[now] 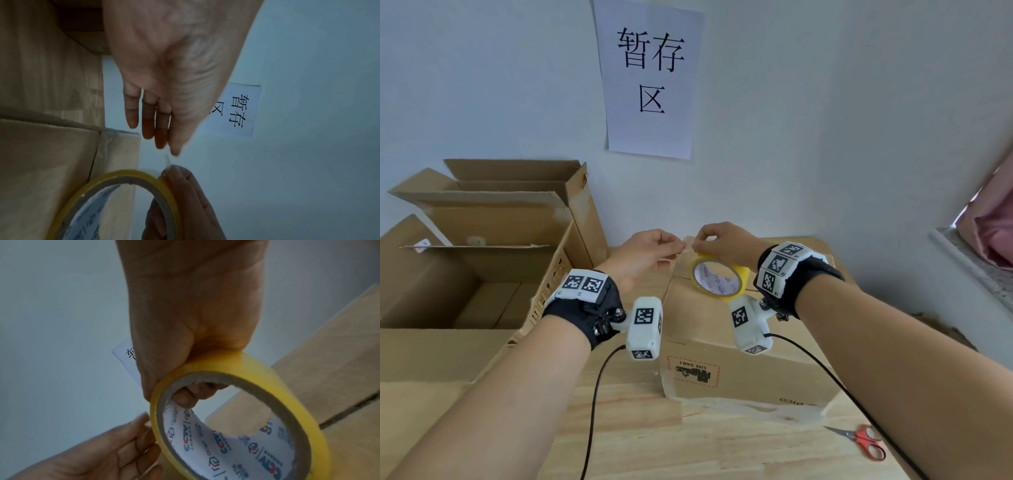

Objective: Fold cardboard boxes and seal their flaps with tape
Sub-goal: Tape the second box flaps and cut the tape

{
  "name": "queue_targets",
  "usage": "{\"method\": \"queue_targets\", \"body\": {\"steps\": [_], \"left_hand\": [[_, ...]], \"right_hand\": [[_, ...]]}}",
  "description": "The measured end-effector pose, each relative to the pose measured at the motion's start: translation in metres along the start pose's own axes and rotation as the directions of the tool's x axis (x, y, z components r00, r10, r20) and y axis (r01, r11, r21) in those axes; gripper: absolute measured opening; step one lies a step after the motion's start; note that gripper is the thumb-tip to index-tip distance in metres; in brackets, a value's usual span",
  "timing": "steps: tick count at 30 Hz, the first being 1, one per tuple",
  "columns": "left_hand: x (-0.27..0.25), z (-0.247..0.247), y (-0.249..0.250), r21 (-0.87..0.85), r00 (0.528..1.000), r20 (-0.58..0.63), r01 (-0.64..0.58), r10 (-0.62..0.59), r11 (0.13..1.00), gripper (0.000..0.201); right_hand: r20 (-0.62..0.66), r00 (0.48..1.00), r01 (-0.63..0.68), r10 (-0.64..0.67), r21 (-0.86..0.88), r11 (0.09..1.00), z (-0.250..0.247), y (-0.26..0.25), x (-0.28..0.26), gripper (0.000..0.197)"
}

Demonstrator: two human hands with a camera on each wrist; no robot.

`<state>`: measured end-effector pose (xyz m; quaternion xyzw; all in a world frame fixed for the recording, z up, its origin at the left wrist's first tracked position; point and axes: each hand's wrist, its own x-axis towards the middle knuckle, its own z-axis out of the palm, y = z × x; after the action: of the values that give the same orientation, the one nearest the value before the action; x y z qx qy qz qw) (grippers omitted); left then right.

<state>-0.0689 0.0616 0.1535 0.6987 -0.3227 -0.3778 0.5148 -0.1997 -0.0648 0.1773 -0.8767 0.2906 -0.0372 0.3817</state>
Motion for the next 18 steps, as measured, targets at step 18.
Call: {"method": "queue_targets", "body": {"steps": [18], "left_hand": [[0.009,0.047,-0.021,-0.255,0.957,-0.168,0.192,-0.238,0.948,0.028]], "right_hand": [[0.08,0.988,-0.123,0.136,-0.148,0.981,-0.005,-0.012,-0.005,0.039]]}}
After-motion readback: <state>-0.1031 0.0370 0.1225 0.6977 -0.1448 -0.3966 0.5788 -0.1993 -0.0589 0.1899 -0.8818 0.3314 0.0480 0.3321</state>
